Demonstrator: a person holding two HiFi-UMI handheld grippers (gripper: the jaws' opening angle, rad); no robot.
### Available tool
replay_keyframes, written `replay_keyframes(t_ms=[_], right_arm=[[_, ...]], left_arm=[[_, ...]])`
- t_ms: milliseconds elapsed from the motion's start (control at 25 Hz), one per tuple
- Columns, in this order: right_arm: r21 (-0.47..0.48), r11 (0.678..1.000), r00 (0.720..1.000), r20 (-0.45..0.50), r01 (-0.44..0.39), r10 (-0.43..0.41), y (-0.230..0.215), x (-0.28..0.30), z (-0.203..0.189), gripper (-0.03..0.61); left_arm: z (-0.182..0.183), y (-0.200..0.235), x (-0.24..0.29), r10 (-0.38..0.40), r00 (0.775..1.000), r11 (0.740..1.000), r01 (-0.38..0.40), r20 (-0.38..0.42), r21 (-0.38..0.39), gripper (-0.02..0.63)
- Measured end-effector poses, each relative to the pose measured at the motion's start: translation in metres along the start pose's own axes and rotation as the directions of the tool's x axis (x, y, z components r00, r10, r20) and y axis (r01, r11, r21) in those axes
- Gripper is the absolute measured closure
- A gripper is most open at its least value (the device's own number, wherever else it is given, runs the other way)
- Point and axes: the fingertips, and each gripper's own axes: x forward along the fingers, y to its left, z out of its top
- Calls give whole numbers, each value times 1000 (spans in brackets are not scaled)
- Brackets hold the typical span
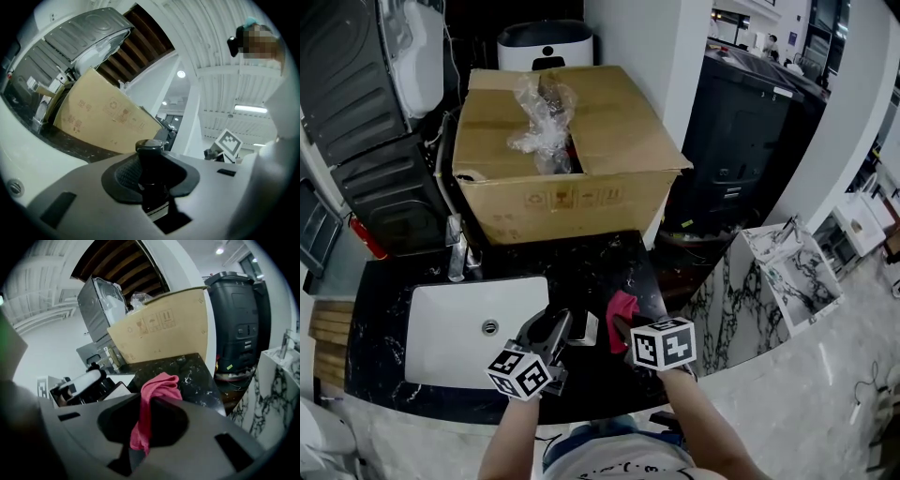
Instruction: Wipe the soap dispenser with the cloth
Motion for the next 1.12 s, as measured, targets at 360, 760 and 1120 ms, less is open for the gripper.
replay_keyframes(t_ms=[360,760,1120], right_arm=[[50,992,954,284,-111,93,10,-61,73,529],[-30,967,922,294,-255,252,55,-80,88,529],[-338,915,972,4,-221,236,107,-12,74,529]], left_arm=[[-22,-40,24,57,986,949,-4,-159,315,506],[-30,-49,30,102,976,915,-16,-190,403,508],[-30,-49,30,104,975,910,-14,-195,415,508]])
